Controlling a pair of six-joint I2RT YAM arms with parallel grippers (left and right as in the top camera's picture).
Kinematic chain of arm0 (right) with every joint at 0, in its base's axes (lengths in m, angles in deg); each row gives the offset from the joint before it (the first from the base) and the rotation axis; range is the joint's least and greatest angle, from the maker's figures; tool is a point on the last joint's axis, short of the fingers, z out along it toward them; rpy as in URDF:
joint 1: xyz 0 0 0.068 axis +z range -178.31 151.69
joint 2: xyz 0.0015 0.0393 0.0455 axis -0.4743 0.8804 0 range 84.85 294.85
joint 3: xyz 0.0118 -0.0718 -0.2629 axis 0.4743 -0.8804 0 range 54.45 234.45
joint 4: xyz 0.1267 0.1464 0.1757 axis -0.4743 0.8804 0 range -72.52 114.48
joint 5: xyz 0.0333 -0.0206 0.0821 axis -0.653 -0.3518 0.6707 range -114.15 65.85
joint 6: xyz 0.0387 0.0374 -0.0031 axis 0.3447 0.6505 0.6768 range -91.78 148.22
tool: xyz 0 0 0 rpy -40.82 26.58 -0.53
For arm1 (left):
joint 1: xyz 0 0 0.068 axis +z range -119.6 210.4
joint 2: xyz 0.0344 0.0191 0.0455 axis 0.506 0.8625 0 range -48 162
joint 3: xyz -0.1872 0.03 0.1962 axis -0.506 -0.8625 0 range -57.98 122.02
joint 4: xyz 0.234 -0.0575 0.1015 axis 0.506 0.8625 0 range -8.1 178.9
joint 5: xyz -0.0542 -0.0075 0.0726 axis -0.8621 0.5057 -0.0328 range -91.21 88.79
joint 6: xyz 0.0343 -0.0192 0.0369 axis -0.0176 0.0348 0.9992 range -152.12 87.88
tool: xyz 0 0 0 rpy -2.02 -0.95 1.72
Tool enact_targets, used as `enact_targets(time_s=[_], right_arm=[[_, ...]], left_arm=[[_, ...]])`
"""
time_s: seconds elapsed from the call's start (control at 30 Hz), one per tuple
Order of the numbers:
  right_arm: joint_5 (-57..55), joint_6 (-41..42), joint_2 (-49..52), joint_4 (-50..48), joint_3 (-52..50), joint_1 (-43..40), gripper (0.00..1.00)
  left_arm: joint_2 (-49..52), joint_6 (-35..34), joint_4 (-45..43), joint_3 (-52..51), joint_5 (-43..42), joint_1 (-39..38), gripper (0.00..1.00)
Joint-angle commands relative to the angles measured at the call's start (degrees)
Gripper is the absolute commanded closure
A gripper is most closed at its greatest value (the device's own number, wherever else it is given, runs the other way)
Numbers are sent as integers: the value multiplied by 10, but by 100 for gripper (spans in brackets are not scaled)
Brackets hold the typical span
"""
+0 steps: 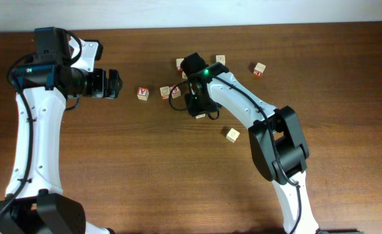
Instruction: Rotate 5 blocks
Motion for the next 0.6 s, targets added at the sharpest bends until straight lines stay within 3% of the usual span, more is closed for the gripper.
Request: enact_targets(time_s=[0.0, 0.1, 0.3, 0.57], right_arm=[[9, 37, 0, 32, 9, -2, 66], [11, 82, -5, 75, 24, -2, 73], [14, 118, -5, 149, 23, 9, 73], [14, 144, -5, 165, -10, 21, 70]], left_arm=[[4, -3, -1, 13, -8, 0, 1], [4, -3, -1, 13, -9, 0, 1], [4, -3, -1, 13, -8, 0, 1], [4, -3, -1, 13, -8, 0, 1]])
